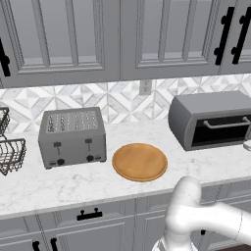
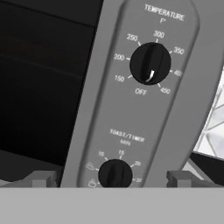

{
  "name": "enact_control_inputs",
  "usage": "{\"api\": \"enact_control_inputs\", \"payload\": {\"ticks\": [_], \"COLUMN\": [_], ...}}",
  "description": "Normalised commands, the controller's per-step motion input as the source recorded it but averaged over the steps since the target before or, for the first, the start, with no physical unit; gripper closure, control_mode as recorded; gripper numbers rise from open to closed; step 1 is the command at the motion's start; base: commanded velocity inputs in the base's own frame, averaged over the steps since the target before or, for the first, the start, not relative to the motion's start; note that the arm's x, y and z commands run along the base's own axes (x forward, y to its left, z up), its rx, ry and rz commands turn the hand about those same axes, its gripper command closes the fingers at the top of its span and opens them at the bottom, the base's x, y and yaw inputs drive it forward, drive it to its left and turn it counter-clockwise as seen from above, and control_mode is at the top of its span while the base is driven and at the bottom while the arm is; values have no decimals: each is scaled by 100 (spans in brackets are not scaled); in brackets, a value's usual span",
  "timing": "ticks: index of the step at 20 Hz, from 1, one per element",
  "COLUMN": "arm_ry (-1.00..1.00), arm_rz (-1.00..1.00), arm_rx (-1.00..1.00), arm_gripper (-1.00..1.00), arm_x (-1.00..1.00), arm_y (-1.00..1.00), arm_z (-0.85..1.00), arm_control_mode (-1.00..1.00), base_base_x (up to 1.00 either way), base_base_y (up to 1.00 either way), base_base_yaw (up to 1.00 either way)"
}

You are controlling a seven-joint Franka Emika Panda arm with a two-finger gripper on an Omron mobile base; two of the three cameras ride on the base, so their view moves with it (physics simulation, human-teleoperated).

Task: Pick up the kebab skewer and baguette bread, and place them inside the toaster oven. Close the toaster oven door and start by setting the timer.

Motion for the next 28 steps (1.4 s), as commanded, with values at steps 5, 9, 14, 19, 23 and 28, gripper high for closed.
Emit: {"api": "enact_control_inputs", "payload": {"ticks": [5, 9, 14, 19, 23, 28], "arm_ry": [0, -1, -2, -3, -2, 0], "arm_rz": [0, 0, 0, 0, 0, 0], "arm_rx": [0, 0, 0, 0, 0, 0], "arm_gripper": [-100, 100, 100, 100, 100, 100], "arm_x": [3, 0, 0, -3, -12, -8], "arm_y": [0, 0, -1, -5, -8, -3], "arm_z": [0, 0, 0, 0, 0, 7], "arm_control_mode": [-100, -100, -100, -100, -100, -100], "base_base_x": [0, 0, 0, 0, 0, 0], "base_base_y": [0, 0, 0, 0, 0, 0], "base_base_yaw": [0, 0, 0, 0, 0, 0]}}
